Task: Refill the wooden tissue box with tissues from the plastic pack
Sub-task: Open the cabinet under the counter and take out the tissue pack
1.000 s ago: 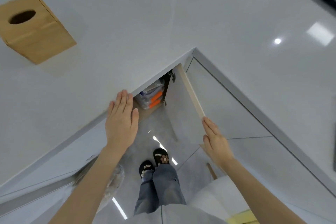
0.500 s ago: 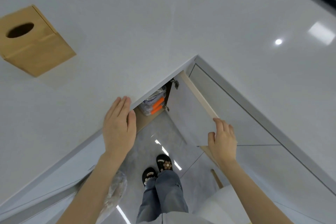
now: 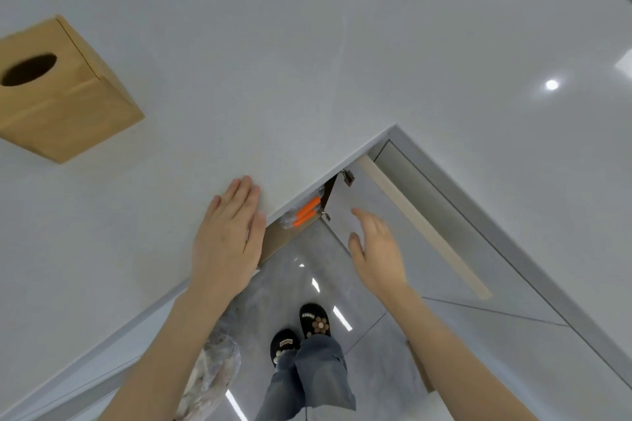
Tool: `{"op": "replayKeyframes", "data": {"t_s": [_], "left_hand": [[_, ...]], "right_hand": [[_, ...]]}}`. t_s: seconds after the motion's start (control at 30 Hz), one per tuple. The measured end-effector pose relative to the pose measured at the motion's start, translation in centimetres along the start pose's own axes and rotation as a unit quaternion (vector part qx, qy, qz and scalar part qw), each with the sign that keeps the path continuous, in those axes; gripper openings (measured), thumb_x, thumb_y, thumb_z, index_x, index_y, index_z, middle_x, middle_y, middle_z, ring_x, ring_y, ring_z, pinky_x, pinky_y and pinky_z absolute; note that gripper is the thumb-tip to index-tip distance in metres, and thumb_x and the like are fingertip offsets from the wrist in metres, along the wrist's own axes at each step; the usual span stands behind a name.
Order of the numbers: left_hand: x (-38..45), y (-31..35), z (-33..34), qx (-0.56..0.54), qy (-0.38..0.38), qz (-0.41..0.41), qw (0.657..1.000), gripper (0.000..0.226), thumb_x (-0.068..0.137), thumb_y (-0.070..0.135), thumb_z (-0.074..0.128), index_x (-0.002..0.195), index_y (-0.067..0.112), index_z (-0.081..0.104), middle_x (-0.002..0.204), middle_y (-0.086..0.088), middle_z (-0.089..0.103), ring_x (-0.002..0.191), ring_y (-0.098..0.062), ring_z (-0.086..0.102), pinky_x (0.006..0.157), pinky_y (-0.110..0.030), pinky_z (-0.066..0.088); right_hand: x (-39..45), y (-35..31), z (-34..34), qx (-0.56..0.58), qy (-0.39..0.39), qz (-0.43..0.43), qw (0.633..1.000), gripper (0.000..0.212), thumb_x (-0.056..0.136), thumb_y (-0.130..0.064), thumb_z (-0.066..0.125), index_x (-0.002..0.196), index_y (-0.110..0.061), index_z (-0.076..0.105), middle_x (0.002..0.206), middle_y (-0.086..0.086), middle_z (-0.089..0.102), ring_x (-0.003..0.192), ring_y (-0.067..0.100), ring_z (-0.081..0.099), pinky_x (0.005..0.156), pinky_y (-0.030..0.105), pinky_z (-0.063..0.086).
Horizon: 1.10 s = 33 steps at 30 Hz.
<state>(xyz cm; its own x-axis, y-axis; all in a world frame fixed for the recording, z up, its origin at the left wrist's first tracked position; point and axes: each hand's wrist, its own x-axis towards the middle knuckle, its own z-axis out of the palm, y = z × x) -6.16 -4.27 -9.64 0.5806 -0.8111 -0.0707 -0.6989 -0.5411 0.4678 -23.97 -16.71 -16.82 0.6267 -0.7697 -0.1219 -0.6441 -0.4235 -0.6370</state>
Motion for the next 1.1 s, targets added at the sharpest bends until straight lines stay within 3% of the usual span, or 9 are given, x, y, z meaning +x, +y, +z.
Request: {"op": "replayKeyframes", "data": {"t_s": [0.2,0.33,0.53,0.67,0.77,0.87,0.97,1.03,1.1], "left_hand": [[0.0,-0.3,0.2,-0.003,0.035,0.02,0.999,0.065,0.086,0.045,0.013,0.138,0.013,0.035,0.142,0.014,0.019,0.134,0.003,0.013,0.109,-0.009,0.0],[-0.1,-1.0,0.6,0.02,0.044,0.059,0.997,0.057,0.09,0.04,0.02,0.137,0.013,0.038,0.143,0.01,0.024,0.133,0.005,0.008,0.108,-0.006,-0.001],[-0.2,-1.5,0.9,0.069,0.048,0.081,0.993,0.06,0.089,0.05,0.019,0.14,0.019,0.029,0.147,0.011,0.021,0.136,0.003,0.0,0.109,-0.01,-0.001],[-0.2,-1.7,1.4,0.111,0.051,0.094,0.988,0.066,0.09,0.057,0.014,0.14,0.017,0.03,0.148,0.006,0.025,0.136,-0.002,0.005,0.108,-0.013,0.002],[0.0,-1.9,1.9,0.116,0.065,0.098,0.986,0.07,0.089,0.059,0.013,0.14,0.013,0.027,0.148,0.002,0.026,0.136,-0.003,0.012,0.11,-0.019,0.006],[0.5,-1.8,2.4,0.125,0.078,0.115,0.982,0.071,0.091,0.054,0.014,0.135,0.002,0.036,0.142,-0.013,0.039,0.132,-0.024,0.036,0.105,-0.033,0.015],[0.9,-2.2,3.2,0.131,0.093,0.115,0.98,0.066,0.089,0.048,0.028,0.133,0.0,0.038,0.138,-0.019,0.044,0.128,-0.038,0.037,0.103,-0.042,0.024],[0.8,-3.3,3.4,0.162,0.091,0.133,0.973,0.061,0.081,0.035,0.04,0.134,0.005,0.039,0.14,-0.015,0.043,0.132,-0.027,0.037,0.104,-0.046,0.036],[0.8,-3.9,3.2,0.153,0.061,0.124,0.979,0.06,0.085,0.037,0.041,0.141,0.018,0.03,0.15,-0.003,0.03,0.14,-0.01,0.02,0.111,-0.04,0.029]], "right_hand": [[8.2,1.6,6.8,-0.006,-0.097,-0.003,0.995,0.034,0.091,-0.012,0.047,0.124,-0.012,0.054,0.113,0.018,0.064,0.103,0.035,0.059,0.086,0.043,0.049],[12.6,3.6,11.7,-0.038,-0.105,0.022,0.994,0.038,0.092,-0.018,0.044,0.13,-0.013,0.047,0.125,0.019,0.058,0.112,0.035,0.054,0.091,0.039,0.046],[15.9,5.6,16.2,-0.2,-0.182,-0.036,0.962,0.06,0.097,-0.034,0.035,0.147,-0.02,0.007,0.158,0.007,0.002,0.144,0.027,-0.001,0.118,0.041,0.003],[16.7,7.4,18.5,-0.267,-0.207,-0.078,0.938,0.057,0.097,-0.043,0.026,0.147,-0.023,0.006,0.158,0.001,0.001,0.145,0.02,-0.003,0.117,0.046,-0.005],[16.1,8.6,19.4,-0.229,-0.15,-0.095,0.957,0.051,0.097,-0.04,0.03,0.144,-0.022,0.025,0.155,0.002,0.021,0.143,0.02,0.013,0.117,0.044,0.002],[15.1,8.4,20.0,-0.139,0.025,-0.104,0.985,0.044,0.092,-0.039,0.036,0.109,-0.01,0.065,0.117,0.012,0.063,0.115,0.032,0.051,0.099,0.041,0.033],[15.9,8.4,19.8,-0.126,0.027,-0.002,0.992,0.039,0.091,-0.04,0.046,0.103,-0.008,0.065,0.113,0.013,0.06,0.112,0.031,0.047,0.092,0.038,0.033],[16.6,8.3,19.7,-0.084,0.025,0.075,0.993,0.045,0.085,-0.039,0.059,0.114,-0.005,0.056,0.121,0.014,0.051,0.116,0.03,0.043,0.097,0.038,0.033],[16.9,8.0,19.7,-0.012,0.02,0.132,0.991,0.059,0.079,-0.034,0.068,0.122,0.0,0.045,0.126,0.017,0.047,0.119,0.032,0.041,0.097,0.036,0.034]]}}
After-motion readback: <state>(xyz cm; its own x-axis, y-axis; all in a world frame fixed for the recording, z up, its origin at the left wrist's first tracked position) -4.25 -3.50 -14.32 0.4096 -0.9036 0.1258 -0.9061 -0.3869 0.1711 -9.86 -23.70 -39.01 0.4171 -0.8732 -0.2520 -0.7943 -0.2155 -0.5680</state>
